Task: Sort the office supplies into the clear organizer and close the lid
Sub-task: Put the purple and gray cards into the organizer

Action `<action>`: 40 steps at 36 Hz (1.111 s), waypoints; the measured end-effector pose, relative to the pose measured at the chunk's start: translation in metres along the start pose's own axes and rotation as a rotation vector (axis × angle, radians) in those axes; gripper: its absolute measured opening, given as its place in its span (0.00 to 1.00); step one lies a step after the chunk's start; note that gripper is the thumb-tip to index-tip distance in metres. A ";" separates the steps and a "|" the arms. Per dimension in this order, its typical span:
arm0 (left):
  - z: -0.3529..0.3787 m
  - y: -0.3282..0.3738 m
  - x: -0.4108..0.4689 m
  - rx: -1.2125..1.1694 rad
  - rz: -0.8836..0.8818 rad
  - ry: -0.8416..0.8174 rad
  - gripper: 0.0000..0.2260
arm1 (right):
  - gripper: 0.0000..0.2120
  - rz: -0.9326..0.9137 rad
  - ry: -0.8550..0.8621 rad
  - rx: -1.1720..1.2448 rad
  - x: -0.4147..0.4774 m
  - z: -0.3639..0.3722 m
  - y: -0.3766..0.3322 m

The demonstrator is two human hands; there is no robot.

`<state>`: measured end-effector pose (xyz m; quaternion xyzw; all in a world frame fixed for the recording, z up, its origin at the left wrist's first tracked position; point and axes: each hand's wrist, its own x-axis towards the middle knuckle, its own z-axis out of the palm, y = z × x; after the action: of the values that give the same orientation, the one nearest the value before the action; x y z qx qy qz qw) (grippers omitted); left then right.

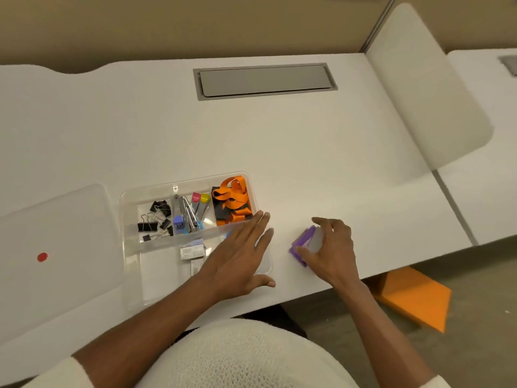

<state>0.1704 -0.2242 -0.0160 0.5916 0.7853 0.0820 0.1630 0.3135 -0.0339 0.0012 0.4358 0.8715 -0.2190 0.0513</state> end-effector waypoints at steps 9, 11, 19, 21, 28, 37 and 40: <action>0.028 0.004 0.009 0.237 0.041 0.150 0.47 | 0.54 -0.152 -0.197 -0.188 0.002 0.011 0.033; 0.034 0.002 0.011 0.230 0.025 0.157 0.46 | 0.52 -0.167 -0.163 -0.164 0.003 0.011 0.032; 0.052 -0.003 0.012 0.199 -0.060 0.148 0.44 | 0.45 -0.116 -0.043 -0.034 0.010 0.000 0.024; 0.055 -0.004 0.012 0.205 -0.051 0.166 0.44 | 0.44 -0.066 0.034 -0.027 0.011 0.000 0.018; 0.052 -0.003 0.011 0.208 -0.035 0.164 0.44 | 0.43 -0.026 0.068 -0.166 0.007 0.022 0.000; 0.035 -0.003 0.003 0.025 -0.007 0.059 0.48 | 0.39 -0.007 0.022 -0.158 0.012 0.028 -0.004; 0.029 -0.008 -0.006 0.071 -0.005 0.128 0.53 | 0.38 0.005 -0.007 -0.128 0.014 0.022 -0.008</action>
<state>0.1746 -0.2340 -0.0447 0.5884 0.7981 0.0914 0.0916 0.2963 -0.0369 -0.0203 0.4328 0.8825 -0.1642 0.0827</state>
